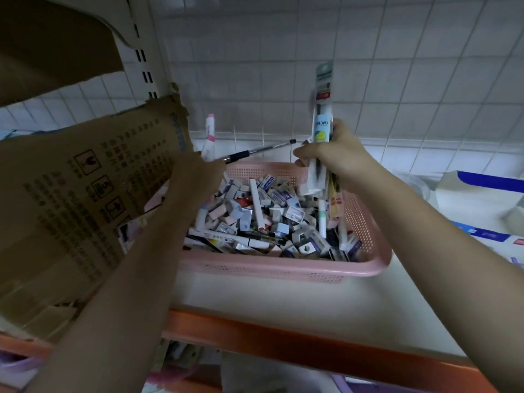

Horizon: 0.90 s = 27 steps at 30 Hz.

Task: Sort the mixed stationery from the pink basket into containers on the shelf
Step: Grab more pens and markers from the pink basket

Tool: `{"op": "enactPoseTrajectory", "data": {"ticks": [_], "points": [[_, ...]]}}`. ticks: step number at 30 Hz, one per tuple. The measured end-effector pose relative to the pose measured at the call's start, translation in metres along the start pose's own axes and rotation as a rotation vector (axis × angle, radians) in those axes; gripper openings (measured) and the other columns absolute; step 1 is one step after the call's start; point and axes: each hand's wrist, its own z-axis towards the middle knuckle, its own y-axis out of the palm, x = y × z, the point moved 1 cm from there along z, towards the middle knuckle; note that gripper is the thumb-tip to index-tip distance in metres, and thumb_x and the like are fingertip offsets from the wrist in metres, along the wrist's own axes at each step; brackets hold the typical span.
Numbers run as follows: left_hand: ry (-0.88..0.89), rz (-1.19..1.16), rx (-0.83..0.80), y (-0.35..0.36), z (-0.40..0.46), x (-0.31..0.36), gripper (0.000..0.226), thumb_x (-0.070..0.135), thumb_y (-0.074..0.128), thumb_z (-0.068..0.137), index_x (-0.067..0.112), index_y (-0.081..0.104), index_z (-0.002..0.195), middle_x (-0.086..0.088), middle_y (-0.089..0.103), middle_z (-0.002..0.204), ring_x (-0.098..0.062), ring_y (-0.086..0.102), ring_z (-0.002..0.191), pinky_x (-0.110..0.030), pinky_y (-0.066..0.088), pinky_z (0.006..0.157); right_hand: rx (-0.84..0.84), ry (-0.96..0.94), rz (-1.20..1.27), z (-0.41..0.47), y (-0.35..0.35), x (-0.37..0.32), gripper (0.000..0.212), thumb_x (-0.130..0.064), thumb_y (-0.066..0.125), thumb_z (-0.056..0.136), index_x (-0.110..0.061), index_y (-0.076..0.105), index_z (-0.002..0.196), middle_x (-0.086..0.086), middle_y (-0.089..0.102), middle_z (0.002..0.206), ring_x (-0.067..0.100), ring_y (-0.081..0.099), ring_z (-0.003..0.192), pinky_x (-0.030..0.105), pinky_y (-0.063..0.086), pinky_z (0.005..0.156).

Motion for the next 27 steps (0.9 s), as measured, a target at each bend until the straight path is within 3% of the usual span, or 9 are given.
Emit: {"op": "enactPoseTrajectory", "data": {"ticks": [4, 8, 10, 13, 15, 18, 21, 23, 27], "points": [[-0.018, -0.091, -0.049, 0.006, -0.008, 0.018, 0.012, 0.016, 0.050, 0.094, 0.007, 0.043, 0.094, 0.000, 0.043, 0.069, -0.009, 0.043, 0.055, -0.012, 0.039, 0.041, 0.051, 0.008, 0.335, -0.001, -0.002, -0.005, 0.036, 0.006, 0.064, 0.080, -0.005, 0.043, 0.108, 0.010, 0.056, 0.078, 0.016, 0.065, 0.054, 0.032, 0.059, 0.069], [-0.022, -0.143, -0.081, 0.023, -0.026, 0.037, 0.015, 0.015, 0.051, 0.090, 0.002, 0.049, 0.096, -0.003, 0.052, 0.069, -0.010, 0.050, 0.052, -0.016, 0.041, 0.038, -0.016, 0.039, 0.617, -0.014, -0.009, -0.010, 0.013, 0.004, 0.058, 0.086, -0.005, 0.048, 0.086, 0.003, 0.059, 0.059, 0.013, 0.063, 0.053, 0.024, 0.053, 0.052], [0.007, -0.107, -0.162, 0.037, -0.042, 0.047, 0.012, 0.016, 0.051, 0.088, 0.005, 0.051, 0.094, -0.002, 0.052, 0.068, -0.011, 0.049, 0.054, -0.019, 0.040, 0.044, -0.098, 0.104, 0.784, -0.026, -0.014, -0.013, 0.016, 0.000, 0.054, 0.089, -0.007, 0.051, 0.075, 0.004, 0.061, 0.059, 0.013, 0.062, 0.053, 0.020, 0.046, 0.041], [0.070, 0.007, -0.303, 0.054, -0.078, 0.068, 0.006, 0.016, 0.051, 0.086, 0.009, 0.052, 0.085, -0.002, 0.048, 0.057, -0.011, 0.047, 0.045, -0.019, 0.036, 0.039, -0.148, 0.110, 0.940, -0.039, -0.033, -0.015, 0.032, -0.003, 0.051, 0.089, -0.008, 0.063, 0.060, 0.010, 0.062, 0.077, 0.013, 0.062, 0.057, 0.018, 0.043, 0.040], [0.088, 0.033, -0.363, 0.067, -0.099, 0.081, 0.010, 0.015, 0.052, 0.084, 0.012, 0.051, 0.075, -0.001, 0.047, 0.047, -0.009, 0.047, 0.036, -0.020, 0.035, 0.041, -0.120, 0.097, 0.973, -0.051, -0.058, -0.014, 0.027, -0.004, 0.051, 0.090, -0.009, 0.058, 0.065, 0.007, 0.061, 0.076, 0.013, 0.061, 0.060, 0.019, 0.043, 0.042], [0.027, -0.105, -0.454, 0.089, -0.132, 0.098, 0.010, 0.012, 0.051, 0.084, 0.012, 0.051, 0.074, -0.002, 0.048, 0.057, -0.013, 0.048, 0.048, -0.021, 0.037, 0.052, -0.037, 0.061, 0.943, -0.071, -0.117, -0.016, 0.019, -0.005, 0.052, 0.089, -0.012, 0.048, 0.072, 0.003, 0.059, 0.067, 0.012, 0.062, 0.058, 0.019, 0.043, 0.043], [-0.049, -0.332, -0.588, 0.121, -0.171, 0.109, 0.009, 0.004, 0.047, 0.085, 0.006, 0.054, 0.080, 0.000, 0.054, 0.051, -0.008, 0.049, 0.039, -0.013, 0.033, 0.042, 0.106, 0.047, 0.726, -0.100, -0.190, -0.014, 0.020, -0.006, 0.054, 0.089, -0.013, 0.050, 0.071, 0.000, 0.061, 0.057, 0.011, 0.063, 0.053, 0.019, 0.047, 0.044], [-0.073, -0.344, -0.619, 0.147, -0.198, 0.109, 0.014, 0.004, 0.047, 0.086, 0.008, 0.054, 0.075, 0.002, 0.054, 0.046, -0.006, 0.048, 0.037, -0.014, 0.029, 0.039, 0.199, 0.061, 0.482, -0.120, -0.232, -0.003, 0.014, -0.005, 0.059, 0.087, -0.011, 0.053, 0.076, 0.000, 0.063, 0.056, 0.011, 0.065, 0.052, 0.020, 0.053, 0.049], [-0.182, -0.269, -0.595, 0.200, -0.241, 0.099, 0.008, 0.010, 0.052, 0.087, 0.007, 0.058, 0.082, -0.006, 0.060, 0.062, -0.008, 0.055, 0.044, -0.013, 0.033, 0.038, 0.093, 0.151, 0.039, -0.146, -0.286, 0.043, 0.018, -0.007, 0.066, 0.083, -0.007, 0.054, 0.097, 0.007, 0.064, 0.072, 0.016, 0.067, 0.059, 0.029, 0.058, 0.063]]}}
